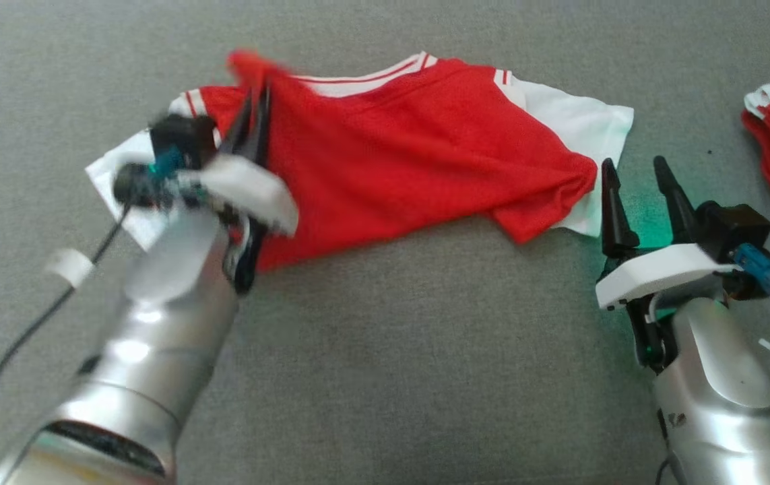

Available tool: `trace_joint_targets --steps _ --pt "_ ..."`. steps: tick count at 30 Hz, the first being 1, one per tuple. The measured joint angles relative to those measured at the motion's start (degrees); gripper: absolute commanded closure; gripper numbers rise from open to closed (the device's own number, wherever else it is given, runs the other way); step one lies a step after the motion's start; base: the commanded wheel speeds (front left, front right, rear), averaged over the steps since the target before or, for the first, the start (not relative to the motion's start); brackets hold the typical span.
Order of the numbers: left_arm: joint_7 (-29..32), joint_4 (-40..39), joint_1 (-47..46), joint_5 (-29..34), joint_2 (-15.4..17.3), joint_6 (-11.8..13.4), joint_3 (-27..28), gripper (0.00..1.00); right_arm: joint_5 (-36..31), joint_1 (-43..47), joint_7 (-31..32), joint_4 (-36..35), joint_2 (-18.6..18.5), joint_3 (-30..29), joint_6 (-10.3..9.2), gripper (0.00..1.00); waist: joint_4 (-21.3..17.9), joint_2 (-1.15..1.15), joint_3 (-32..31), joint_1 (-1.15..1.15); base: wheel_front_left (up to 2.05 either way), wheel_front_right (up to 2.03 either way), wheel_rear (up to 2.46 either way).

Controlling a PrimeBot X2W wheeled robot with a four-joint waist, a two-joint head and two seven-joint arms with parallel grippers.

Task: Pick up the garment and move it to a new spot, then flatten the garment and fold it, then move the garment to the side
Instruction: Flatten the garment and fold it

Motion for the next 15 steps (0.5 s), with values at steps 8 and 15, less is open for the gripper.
trace_joint_targets --steps 8,15 --pt "-0.46 -23.66 3.11 9.11 4.48 -0.62 8.50 1.00 1.70 2.04 0.00 0.85 0.01 -1.03 0.01 0.00 2.61 0.00 -4.34 -0.01 0.00 0.00 0.00" --pt "-0.45 -27.78 12.64 10.56 9.60 -2.10 12.71 1.00 3.54 6.11 0.00 1.88 0.03 -1.25 0.01 0.00 5.86 0.00 -8.85 -0.01 0.00 0.00 0.00"
